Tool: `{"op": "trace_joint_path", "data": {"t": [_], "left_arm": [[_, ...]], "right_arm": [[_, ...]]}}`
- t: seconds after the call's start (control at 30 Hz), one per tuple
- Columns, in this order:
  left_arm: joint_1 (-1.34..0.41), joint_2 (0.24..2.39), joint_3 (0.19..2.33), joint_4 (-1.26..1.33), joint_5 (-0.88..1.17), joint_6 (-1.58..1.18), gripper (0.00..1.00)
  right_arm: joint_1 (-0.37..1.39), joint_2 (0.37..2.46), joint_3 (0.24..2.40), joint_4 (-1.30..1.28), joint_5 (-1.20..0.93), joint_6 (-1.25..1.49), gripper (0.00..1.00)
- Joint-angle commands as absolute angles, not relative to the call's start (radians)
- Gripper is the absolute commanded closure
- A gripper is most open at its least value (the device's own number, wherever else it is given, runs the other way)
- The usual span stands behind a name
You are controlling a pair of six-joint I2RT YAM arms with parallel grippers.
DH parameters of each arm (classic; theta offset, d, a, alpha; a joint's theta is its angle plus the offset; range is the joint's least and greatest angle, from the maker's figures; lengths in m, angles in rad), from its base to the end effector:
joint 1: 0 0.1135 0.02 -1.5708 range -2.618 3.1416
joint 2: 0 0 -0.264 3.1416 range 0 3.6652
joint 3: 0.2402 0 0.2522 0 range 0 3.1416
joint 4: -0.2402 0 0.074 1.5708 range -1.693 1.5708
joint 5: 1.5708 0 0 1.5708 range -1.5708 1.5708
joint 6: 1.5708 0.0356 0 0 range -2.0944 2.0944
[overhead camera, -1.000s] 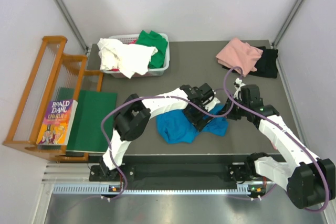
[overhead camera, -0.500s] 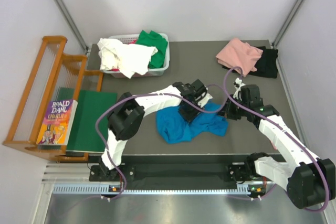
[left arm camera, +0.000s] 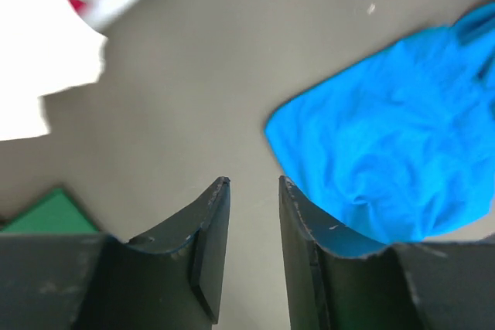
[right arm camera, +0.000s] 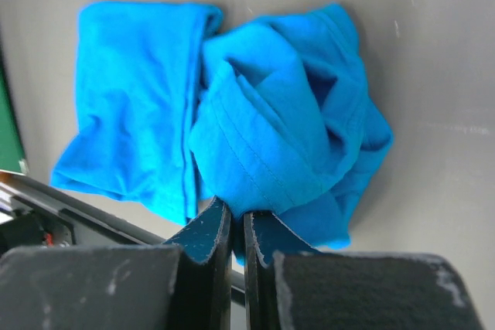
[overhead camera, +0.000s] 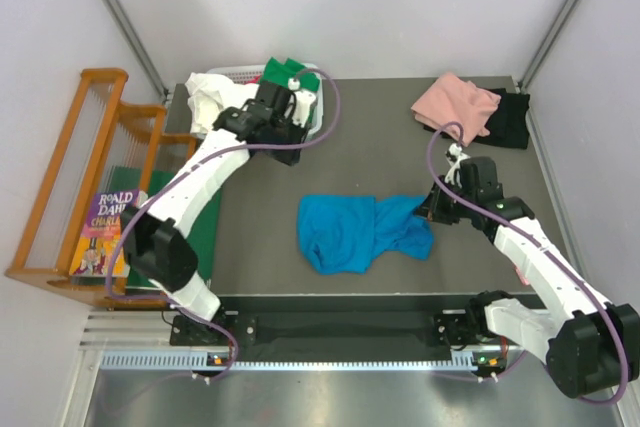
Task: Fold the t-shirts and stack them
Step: Flatten the tshirt out
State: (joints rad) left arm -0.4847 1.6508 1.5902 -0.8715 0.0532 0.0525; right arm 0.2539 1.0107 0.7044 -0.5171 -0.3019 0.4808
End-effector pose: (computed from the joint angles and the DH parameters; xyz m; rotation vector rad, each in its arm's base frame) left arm 0.3128 -0.1669 0.3338 0.6896 2.4218 -0.2440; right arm 0.1956 0.0617 0.2413 0.1327 2.4605 0.6956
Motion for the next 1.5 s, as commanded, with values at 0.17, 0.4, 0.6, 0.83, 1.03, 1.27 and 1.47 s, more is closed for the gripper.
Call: {"op": "trace_joint_path", "data": {"t": [0.17, 0.4, 0.6, 0.83, 1.03, 1.27, 1.47], "left_arm": [[-0.646, 1.563, 1.439, -0.893, 0.225, 0.051, 0.29], [-0.748, 1.713, 1.48, -0.854, 0.27, 0.005, 0.27], [-0.81, 1.94, 1.687, -0.9, 0.282, -0.043, 0.31], [-0.879, 2.043, 1.756, -0.879, 0.258, -0.058, 0.31], [-0.896, 2.135, 1.857, -0.91, 0.23, -0.066, 0.31], [-0.897, 2.209, 1.922, -0.925, 0.224, -0.068, 0.31], [-0.891, 2.229, 1.898, -0.914, 0.204, -0.055, 0.32]], "right_arm": [[0.267, 0.977, 0.764, -0.497, -0.315, 0.482, 1.0], [0.265, 0.966, 0.716, -0.469, -0.305, 0.509, 1.0], [0.267, 0.971, 0.709, -0.472, -0.296, 0.519, 1.0], [0.267, 0.997, 0.712, -0.465, -0.299, 0.515, 1.0], [0.271, 0.996, 0.719, -0.457, -0.308, 0.522, 1.0], [0.276, 0.973, 0.713, -0.472, -0.308, 0.514, 1.0], [0.276, 0.962, 0.712, -0.485, -0.301, 0.506, 1.0]]}}
